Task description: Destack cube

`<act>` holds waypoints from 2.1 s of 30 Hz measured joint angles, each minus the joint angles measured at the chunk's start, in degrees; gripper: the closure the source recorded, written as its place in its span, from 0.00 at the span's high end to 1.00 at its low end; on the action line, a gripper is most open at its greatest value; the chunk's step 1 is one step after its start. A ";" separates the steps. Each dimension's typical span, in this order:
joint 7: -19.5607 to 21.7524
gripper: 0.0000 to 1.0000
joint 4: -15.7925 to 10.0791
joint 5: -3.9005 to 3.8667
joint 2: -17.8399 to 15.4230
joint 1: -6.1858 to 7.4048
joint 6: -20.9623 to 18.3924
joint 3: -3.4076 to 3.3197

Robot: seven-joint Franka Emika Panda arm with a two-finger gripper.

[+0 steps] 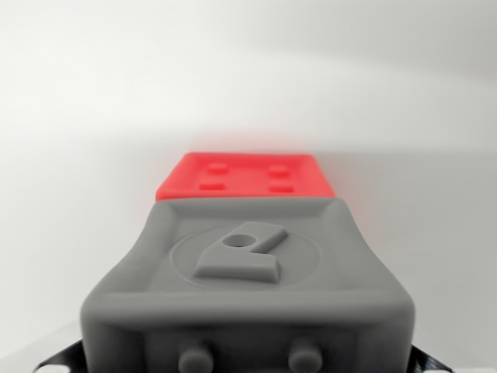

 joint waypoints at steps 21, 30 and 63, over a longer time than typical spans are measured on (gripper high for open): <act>0.00 0.00 -0.30 0.00 -2.77 0.01 -2.27 -0.05; 0.00 0.00 -0.52 -0.02 -5.01 0.08 -4.24 -0.14; 0.35 0.00 0.57 -0.34 -14.64 0.17 -14.66 -0.35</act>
